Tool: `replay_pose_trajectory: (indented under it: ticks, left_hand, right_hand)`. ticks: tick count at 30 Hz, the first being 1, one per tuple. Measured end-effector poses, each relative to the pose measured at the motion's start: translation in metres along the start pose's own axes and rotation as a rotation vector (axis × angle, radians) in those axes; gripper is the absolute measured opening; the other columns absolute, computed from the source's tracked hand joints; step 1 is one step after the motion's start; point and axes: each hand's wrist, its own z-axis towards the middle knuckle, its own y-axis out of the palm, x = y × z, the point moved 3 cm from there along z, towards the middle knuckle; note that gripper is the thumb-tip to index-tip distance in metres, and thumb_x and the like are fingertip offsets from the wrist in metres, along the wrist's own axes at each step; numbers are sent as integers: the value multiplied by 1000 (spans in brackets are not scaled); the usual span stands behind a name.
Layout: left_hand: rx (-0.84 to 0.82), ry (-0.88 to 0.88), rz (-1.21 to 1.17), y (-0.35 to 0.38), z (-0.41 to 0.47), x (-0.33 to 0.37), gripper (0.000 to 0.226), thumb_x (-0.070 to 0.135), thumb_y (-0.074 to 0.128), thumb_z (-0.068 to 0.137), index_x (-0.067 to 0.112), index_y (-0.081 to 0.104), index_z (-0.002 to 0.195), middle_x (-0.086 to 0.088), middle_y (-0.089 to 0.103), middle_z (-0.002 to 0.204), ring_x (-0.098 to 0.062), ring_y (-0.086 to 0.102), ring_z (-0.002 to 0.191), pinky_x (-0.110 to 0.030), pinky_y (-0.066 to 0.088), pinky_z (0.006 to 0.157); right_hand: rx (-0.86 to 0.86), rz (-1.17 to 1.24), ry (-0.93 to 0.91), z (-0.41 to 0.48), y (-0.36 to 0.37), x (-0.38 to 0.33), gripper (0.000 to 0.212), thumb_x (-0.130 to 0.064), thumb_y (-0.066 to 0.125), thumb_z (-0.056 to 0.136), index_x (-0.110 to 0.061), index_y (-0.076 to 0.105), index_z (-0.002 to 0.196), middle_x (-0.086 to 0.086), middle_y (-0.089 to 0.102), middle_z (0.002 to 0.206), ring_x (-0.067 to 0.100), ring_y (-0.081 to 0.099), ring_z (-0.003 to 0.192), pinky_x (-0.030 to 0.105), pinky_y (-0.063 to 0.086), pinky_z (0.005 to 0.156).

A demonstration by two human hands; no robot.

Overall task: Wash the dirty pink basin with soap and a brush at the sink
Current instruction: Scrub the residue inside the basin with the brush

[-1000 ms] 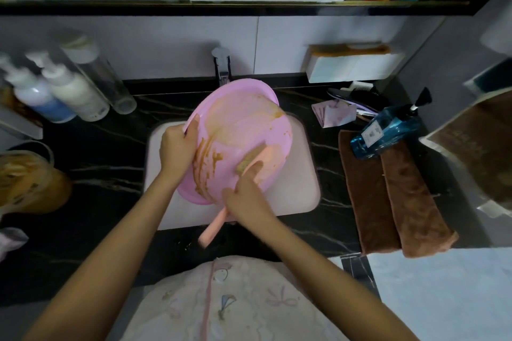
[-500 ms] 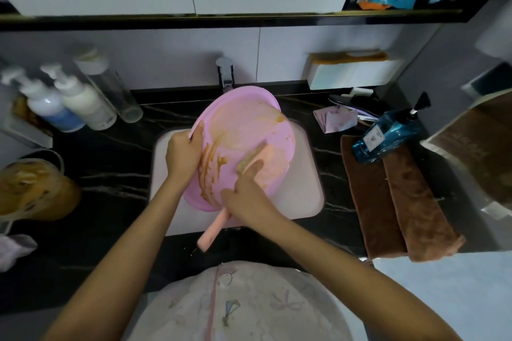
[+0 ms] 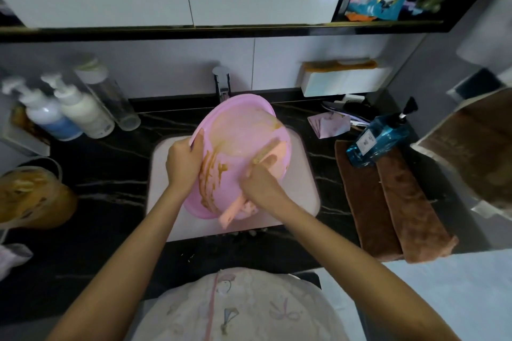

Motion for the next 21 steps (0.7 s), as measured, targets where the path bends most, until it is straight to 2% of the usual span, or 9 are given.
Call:
replay_pose_trajectory:
  ticks: [2, 3, 6, 7, 11, 14, 16, 19, 21]
  left_hand:
    - [-6, -22, 7, -1, 3, -2, 51, 45, 38, 90, 21, 28, 46, 4, 31, 45, -19, 33, 49, -29, 23, 51]
    - [-14, -36, 7, -2, 5, -3, 53, 44, 41, 93, 20, 29, 46, 3, 32, 45, -20, 34, 50, -29, 25, 52]
    - [-31, -33, -6, 1, 7, -5, 55, 35, 44, 98, 18, 33, 47, 1, 36, 46, -19, 37, 48, -30, 29, 52]
    - [-27, -33, -12, 3, 6, -6, 54, 34, 44, 98, 19, 34, 47, 1, 37, 46, -19, 38, 48, -30, 30, 52]
    - [-16, -86, -7, -1, 11, -12, 55, 35, 45, 97, 18, 33, 47, 1, 36, 46, -21, 38, 51, -31, 29, 52]
    - [-22, -97, 10, -3, 12, -15, 55, 36, 45, 97, 17, 32, 47, 0, 35, 46, -20, 37, 51, -31, 29, 54]
    - [-11, -89, 15, -2, 10, -13, 56, 36, 45, 97, 17, 31, 46, 0, 35, 46, -19, 36, 49, -30, 29, 53]
    - [-11, -122, 18, -3, 11, -12, 56, 36, 45, 97, 16, 31, 47, 0, 35, 46, -20, 36, 51, -30, 28, 53]
    - [-6, -138, 5, -5, 12, -15, 56, 36, 45, 97, 16, 31, 47, -1, 34, 47, -20, 35, 52, -30, 27, 54]
  right_hand:
    - [-126, -42, -68, -23, 15, -5, 90, -15, 44, 92, 5, -31, 137, 18, 55, 121, 34, 57, 105, 35, 47, 87]
    - [-145, -60, -74, -25, 15, -1, 88, -14, 43, 93, 7, -30, 137, 19, 55, 121, 34, 57, 105, 35, 47, 88]
    - [-43, -10, 21, -3, -16, 5, 49, -11, 39, 97, 17, 27, 135, 25, 56, 121, 38, 56, 108, 40, 48, 90]
    - [-6, 5, 35, 0, -19, 3, 48, -11, 39, 96, 16, 28, 135, 25, 58, 117, 38, 57, 106, 41, 48, 88]
    - [-76, -59, -78, -21, 24, -8, 94, -16, 44, 93, -3, -41, 131, 6, 55, 90, 26, 59, 82, 34, 48, 73]
    - [131, -65, 12, 5, 9, 1, 89, -25, 42, 98, 3, -30, 140, 8, 59, 86, 27, 58, 80, 29, 42, 66]
    - [240, -83, 28, 9, 4, 1, 85, -26, 41, 98, 2, -26, 142, 18, 60, 111, 33, 60, 95, 31, 40, 72]
    - [82, -156, -125, -14, 33, -7, 92, -20, 42, 94, -4, -40, 135, 16, 64, 106, 33, 64, 88, 39, 51, 79]
    - [129, -159, -95, -3, 26, -2, 92, -22, 41, 95, -2, -40, 133, 15, 67, 101, 33, 65, 84, 40, 51, 76]
